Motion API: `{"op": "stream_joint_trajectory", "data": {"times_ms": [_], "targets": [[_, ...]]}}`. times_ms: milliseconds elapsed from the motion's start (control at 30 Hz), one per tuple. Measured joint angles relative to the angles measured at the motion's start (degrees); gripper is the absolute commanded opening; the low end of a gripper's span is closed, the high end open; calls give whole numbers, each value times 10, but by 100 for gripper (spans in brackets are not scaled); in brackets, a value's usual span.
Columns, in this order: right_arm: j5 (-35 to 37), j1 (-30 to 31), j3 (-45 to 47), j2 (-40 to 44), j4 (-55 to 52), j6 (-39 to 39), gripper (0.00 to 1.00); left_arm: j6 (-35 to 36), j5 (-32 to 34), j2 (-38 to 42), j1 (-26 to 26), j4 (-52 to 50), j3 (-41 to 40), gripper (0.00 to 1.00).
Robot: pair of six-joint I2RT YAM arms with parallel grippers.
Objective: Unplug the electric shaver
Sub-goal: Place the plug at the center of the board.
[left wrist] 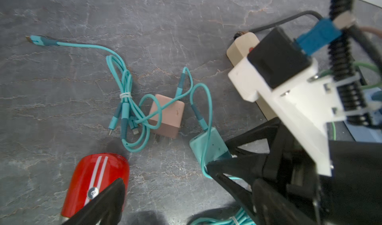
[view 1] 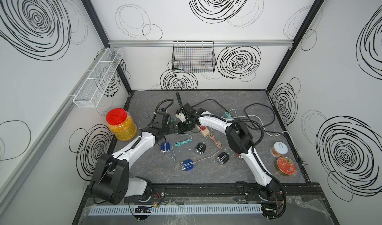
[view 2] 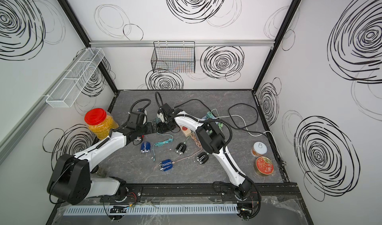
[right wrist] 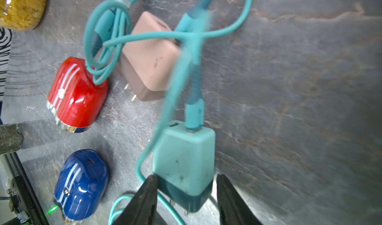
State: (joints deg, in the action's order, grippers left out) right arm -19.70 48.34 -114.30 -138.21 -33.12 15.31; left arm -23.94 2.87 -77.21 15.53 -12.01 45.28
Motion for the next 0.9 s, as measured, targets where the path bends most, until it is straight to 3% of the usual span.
{"op": "stream_joint_trajectory", "data": {"times_ms": [367,733,900], "targets": [[7,-6,16,12,-7,-2,53,0,2,4,-6,1,0,99],[31,-41,80,101,-6,-10,53,0,4,0,-1,-1,13,99],[55,-34,165,193,15,-5,54,0,11,-17,8,-1,47,99]]}}
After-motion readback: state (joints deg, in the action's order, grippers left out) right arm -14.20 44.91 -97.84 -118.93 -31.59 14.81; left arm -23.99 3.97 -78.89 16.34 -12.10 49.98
